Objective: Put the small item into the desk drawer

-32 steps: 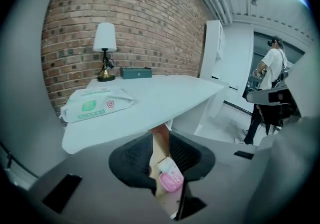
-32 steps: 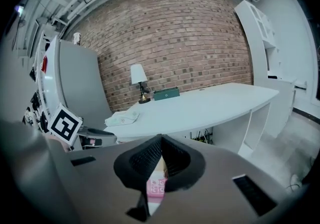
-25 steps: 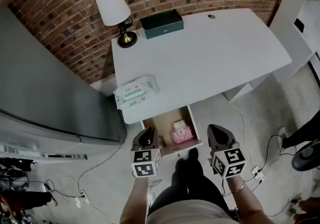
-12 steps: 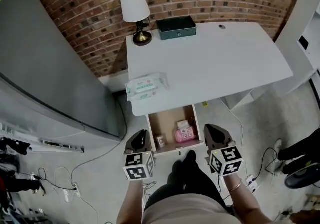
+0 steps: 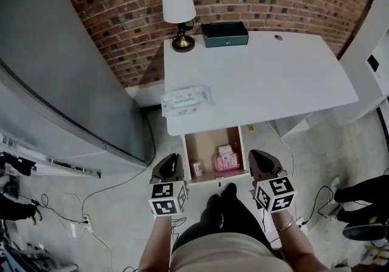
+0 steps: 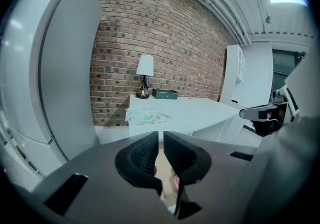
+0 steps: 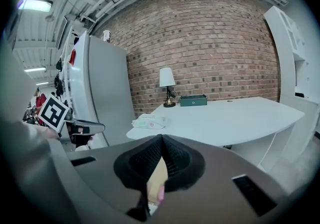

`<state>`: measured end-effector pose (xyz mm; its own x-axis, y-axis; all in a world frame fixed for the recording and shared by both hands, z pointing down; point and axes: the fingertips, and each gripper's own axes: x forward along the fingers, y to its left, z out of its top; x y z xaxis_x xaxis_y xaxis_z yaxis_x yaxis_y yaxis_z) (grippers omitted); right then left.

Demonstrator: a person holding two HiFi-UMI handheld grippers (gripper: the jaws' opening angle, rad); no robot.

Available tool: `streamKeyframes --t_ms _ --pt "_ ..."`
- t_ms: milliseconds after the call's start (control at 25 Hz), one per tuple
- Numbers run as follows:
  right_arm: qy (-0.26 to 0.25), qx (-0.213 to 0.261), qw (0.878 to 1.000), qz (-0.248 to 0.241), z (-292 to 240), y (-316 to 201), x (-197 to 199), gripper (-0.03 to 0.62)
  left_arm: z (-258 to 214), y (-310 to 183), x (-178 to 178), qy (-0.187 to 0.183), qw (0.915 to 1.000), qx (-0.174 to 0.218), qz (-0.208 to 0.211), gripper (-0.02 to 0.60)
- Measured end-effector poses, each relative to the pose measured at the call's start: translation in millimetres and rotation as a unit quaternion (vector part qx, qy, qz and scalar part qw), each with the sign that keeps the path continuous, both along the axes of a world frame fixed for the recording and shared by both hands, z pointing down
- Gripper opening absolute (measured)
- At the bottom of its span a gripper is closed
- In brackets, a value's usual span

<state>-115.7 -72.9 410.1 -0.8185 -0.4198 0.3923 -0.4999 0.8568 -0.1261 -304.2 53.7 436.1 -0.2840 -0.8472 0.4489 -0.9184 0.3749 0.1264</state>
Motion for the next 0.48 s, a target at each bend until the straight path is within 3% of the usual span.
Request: streamKeyframes --t_ms 480 --pt "0.010 0.005 1.000 -0.010 5.0 -7.9 -10.6 0.006 1.9 -16.9 7.2 0.007 0.9997 0.012 0.018 0.048"
